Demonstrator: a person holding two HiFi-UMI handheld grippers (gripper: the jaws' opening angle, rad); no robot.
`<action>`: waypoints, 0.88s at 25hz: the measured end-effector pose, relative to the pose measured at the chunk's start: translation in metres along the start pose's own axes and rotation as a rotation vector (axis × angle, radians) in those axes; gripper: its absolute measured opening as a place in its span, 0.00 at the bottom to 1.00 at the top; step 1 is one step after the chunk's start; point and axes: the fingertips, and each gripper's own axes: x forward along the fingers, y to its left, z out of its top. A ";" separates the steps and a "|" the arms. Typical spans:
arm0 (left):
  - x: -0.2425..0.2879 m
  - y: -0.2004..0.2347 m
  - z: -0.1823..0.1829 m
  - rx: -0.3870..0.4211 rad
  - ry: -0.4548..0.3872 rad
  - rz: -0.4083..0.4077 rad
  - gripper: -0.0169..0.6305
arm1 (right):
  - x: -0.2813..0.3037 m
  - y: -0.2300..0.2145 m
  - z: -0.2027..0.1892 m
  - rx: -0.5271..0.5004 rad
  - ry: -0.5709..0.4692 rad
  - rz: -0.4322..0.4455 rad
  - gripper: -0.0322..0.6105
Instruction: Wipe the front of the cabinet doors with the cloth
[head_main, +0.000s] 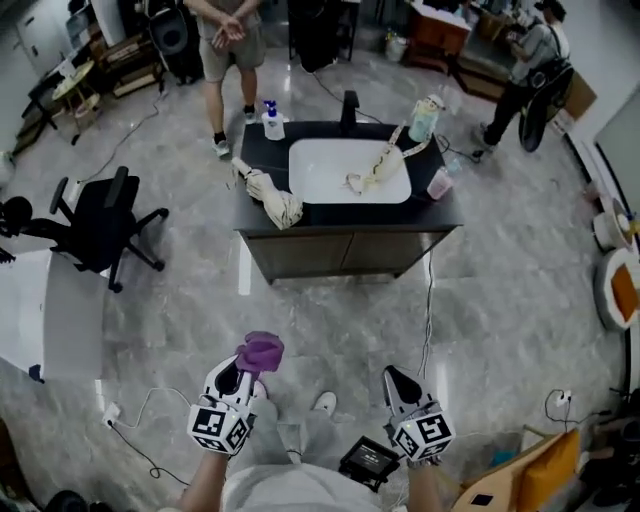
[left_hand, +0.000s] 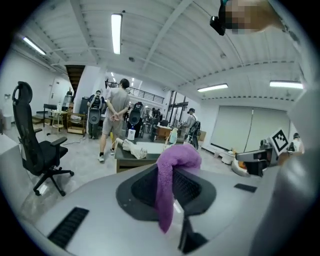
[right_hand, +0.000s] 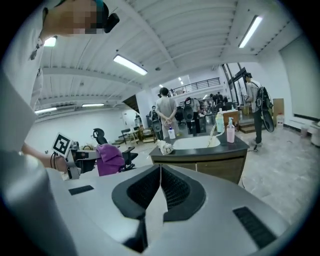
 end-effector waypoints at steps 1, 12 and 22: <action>-0.009 -0.002 0.013 -0.007 -0.014 -0.015 0.12 | -0.007 0.010 0.011 0.000 -0.014 -0.009 0.10; -0.123 0.072 0.089 0.047 -0.124 -0.193 0.12 | 0.023 0.223 0.070 -0.003 -0.124 0.035 0.10; -0.209 0.141 0.117 0.131 -0.187 -0.207 0.12 | 0.008 0.343 0.090 0.009 -0.226 -0.002 0.10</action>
